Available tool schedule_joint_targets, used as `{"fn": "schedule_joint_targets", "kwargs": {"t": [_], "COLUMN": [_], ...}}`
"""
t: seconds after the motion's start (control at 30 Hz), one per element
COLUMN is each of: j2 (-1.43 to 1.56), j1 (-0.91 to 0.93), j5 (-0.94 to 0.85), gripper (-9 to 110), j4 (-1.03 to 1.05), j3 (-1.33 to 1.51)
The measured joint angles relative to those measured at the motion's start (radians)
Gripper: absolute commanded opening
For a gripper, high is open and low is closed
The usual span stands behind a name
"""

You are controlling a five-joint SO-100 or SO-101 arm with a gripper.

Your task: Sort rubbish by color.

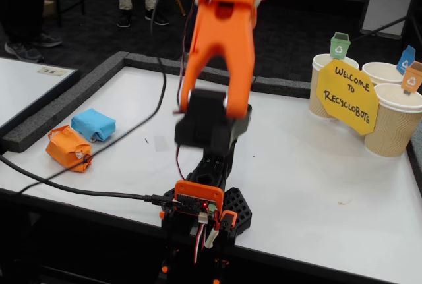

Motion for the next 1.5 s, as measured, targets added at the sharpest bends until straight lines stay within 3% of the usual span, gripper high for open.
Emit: {"fn": "schedule_joint_targets", "kwargs": {"t": [0.3,0.73,1.0,1.5], "j2": [0.170,0.202,0.199,-0.382], "j1": [-0.044,-0.495,-0.638,-0.821], "j5": [0.000,0.000,0.000,0.000], "gripper": [0,0,0,0], "j4": [-0.092,-0.140,-0.181,-0.259], "j3": [0.225,0.275,0.328,0.221]}}
